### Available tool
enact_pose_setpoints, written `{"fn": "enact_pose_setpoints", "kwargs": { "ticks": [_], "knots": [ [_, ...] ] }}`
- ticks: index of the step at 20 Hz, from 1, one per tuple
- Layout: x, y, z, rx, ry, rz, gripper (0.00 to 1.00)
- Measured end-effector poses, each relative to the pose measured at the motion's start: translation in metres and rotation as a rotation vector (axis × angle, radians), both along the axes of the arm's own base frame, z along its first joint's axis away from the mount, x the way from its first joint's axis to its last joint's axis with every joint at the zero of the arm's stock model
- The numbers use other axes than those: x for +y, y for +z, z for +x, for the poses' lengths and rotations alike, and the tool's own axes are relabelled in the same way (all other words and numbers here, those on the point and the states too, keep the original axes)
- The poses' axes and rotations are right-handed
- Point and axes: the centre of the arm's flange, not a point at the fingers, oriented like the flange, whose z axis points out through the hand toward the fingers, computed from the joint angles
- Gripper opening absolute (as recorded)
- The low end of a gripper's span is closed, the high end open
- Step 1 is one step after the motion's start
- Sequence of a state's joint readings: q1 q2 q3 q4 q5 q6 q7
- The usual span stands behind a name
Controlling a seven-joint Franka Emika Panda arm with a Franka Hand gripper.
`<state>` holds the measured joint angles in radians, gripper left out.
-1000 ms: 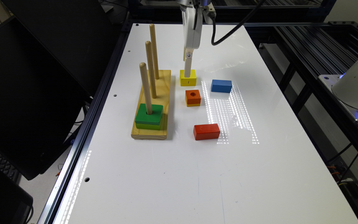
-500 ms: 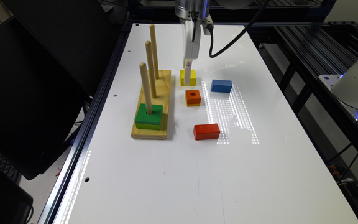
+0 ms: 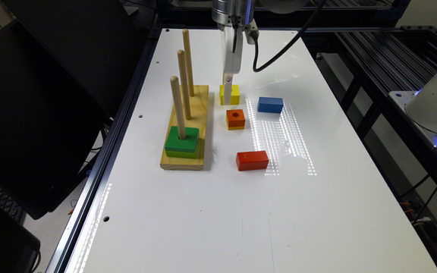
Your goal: Pick up yellow block.
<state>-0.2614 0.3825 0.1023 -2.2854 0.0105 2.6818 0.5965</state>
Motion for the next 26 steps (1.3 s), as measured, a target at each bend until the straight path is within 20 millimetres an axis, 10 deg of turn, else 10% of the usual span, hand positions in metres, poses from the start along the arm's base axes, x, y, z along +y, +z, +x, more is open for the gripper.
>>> {"fn": "enact_pose_setpoints", "kwargs": {
  "ticks": [26],
  "knots": [
    [0.001, -0.014, 0.000, -0.002, 0.003, -0.002, 1.00]
  ]
}}
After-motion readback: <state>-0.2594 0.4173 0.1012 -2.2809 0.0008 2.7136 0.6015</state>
